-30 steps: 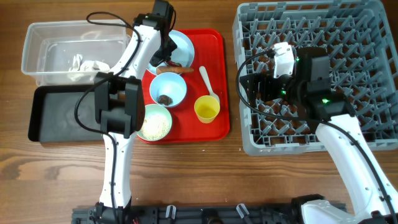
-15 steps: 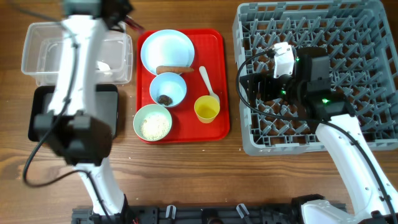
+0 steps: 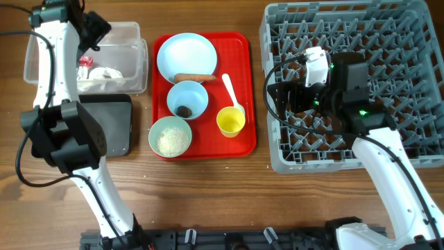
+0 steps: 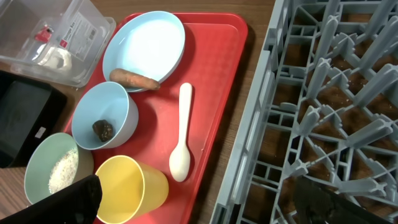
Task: Sort waste into correct bins and load items into the dishwasher rack
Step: 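Reach the left gripper to the carrot on the white plate and grasp it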
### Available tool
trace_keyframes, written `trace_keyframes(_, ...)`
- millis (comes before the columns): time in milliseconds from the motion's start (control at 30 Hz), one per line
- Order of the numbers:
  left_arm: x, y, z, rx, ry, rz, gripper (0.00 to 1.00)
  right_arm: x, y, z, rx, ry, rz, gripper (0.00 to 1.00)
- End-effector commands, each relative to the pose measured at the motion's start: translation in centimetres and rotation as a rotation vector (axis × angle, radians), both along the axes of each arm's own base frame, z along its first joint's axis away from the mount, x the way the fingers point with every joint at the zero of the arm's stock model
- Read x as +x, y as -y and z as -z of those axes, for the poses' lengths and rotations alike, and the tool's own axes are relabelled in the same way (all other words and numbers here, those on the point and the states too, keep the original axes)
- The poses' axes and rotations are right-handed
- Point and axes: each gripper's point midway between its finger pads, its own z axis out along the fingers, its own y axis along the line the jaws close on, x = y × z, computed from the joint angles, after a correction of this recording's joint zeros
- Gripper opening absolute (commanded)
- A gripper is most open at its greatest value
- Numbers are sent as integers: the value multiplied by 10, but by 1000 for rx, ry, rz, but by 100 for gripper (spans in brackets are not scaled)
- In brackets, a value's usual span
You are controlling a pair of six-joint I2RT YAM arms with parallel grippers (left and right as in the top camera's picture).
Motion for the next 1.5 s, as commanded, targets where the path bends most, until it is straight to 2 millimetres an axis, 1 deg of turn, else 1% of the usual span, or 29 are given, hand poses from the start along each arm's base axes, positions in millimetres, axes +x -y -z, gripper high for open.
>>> trace_keyframes(0,3,32,-55,0,109,136,100,4,-5,-7,24,6,-9,100)
trace_keyframes(33,4,49,-61,-12,120,225,100,4,-5,-7,25,7,-9,100)
trace_keyframes(67,6,71,-65,-31,130,337,100,4,-5,-7,24,10,-9,100)
trace_keyframes(100,5,106,-66,-48,128,501,100,5,-6,-8,26,16,-9,100)
trace_keyframes(167,1,136,-62,-41,103,626,100,6,-6,-9,27,21,-9,100)
trace_keyframes(267,-11,195,-48,0,40,861,100,6,-6,-9,27,20,-9,100)
trace_keyframes(333,-19,223,-39,34,8,1006,100,6,-6,-9,27,20,-9,100)
trace_keyframes(367,-25,239,-30,53,-17,1094,100,6,-6,-9,27,20,-9,100)
trace_keyframes(400,-28,246,-24,57,-31,1128,100,6,-6,-9,27,20,-9,100)
trace_keyframes(467,-34,256,-8,48,-70,1145,100,5,-6,-8,26,16,-9,100)
trace_keyframes(500,-38,258,2,23,-96,1115,100,5,-5,-8,26,13,-9,100)
trace_keyframes(533,-39,259,8,-5,-112,1066,100,4,-5,-7,25,10,-9,100)
trace_keyframes(600,-44,257,29,-97,-166,873,100,4,-5,-7,25,7,-9,100)
trace_keyframes(633,-49,256,43,-151,-197,739,100,4,-5,-7,25,7,-9,100)
trace_keyframes(700,-55,257,63,-207,-228,585,100,4,-5,-7,25,7,-9,100)
trace_keyframes(767,-59,259,81,-237,-240,496,98,4,-5,-6,25,5,-9,100)
trace_keyframes(833,-60,260,94,-249,-236,462,98,3,-5,-6,24,1,-9,99)
trace_keyframes(933,-54,262,98,-249,-208,466,98,3,-5,-5,24,-2,-9,100)
trace_keyframes(1067,-41,265,95,-249,-152,474,97,3,-5,-5,28,-5,-4,100)
trace_keyframes(1167,-38,266,94,-249,-138,476,97,2,-5,-5,28,-6,-4,100)
trace_keyframes(1300,-41,266,95,-249,-150,476,97,2,-5,-5,28,-6,-4,100)
trace_keyframes(1467,-47,272,100,-248,-170,488,97,2,-5,-5,28,-6,-4,100)
